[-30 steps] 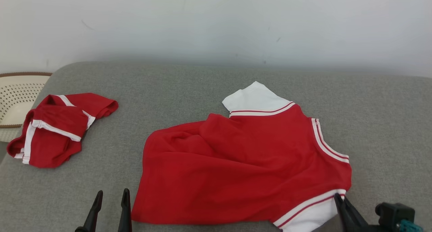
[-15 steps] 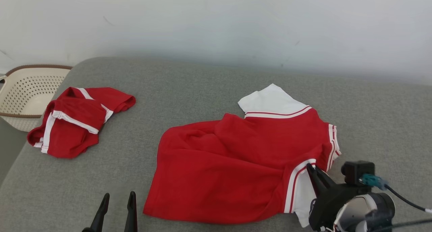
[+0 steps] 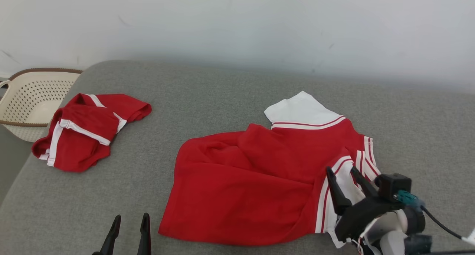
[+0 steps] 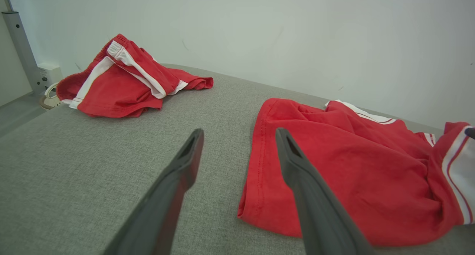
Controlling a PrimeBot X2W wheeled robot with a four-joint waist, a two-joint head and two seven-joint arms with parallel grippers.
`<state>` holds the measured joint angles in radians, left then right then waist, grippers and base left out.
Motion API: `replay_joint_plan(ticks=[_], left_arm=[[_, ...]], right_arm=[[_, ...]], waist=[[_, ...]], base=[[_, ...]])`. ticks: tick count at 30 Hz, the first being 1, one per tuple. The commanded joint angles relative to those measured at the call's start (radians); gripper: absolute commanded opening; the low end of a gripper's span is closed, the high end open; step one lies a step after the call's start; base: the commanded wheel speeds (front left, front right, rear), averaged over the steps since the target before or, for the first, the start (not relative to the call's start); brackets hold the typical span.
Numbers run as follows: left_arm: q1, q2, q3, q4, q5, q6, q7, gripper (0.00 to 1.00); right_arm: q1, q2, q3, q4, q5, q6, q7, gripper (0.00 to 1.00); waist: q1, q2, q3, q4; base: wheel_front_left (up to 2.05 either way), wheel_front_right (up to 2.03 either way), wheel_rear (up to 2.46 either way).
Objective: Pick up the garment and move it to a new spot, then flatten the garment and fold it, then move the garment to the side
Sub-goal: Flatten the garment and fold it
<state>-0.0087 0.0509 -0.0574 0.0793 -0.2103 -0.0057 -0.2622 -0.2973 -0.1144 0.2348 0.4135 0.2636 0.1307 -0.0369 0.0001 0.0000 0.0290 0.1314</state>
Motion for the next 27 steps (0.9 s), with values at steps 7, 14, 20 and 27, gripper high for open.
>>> replay_joint_plan(ticks=[7,14,20,27], left_arm=[[0.003,0.000,0.004,-0.019,-0.013,0.015,-0.004,1.00],[-0.009,0.000,0.007,-0.036,-0.022,0.022,-0.004,1.00],[-0.018,0.000,-0.003,-0.034,-0.024,0.022,-0.004,1.00],[-0.020,-0.001,-0.007,-0.034,-0.019,0.023,-0.004,1.00]], right_arm=[[0.129,-0.042,-0.058,-0.119,-0.003,0.000,-0.076,1.00],[0.231,-0.041,-0.129,-0.218,-0.026,0.000,-0.026,1.00],[0.211,-0.033,-0.134,-0.186,-0.043,0.000,0.009,1.00],[0.144,-0.033,-0.123,-0.080,-0.050,0.000,0.010,1.00]], waist=[[-0.0001,0.0000,0.011,-0.036],[-0.0001,0.0000,0.029,-0.057],[-0.0001,0.0000,0.034,-0.050],[-0.0001,0.0000,0.040,-0.023]], base=[[0.00,0.00,0.00],[0.00,0.00,0.00],[0.00,0.00,0.00],[0.00,0.00,0.00]])
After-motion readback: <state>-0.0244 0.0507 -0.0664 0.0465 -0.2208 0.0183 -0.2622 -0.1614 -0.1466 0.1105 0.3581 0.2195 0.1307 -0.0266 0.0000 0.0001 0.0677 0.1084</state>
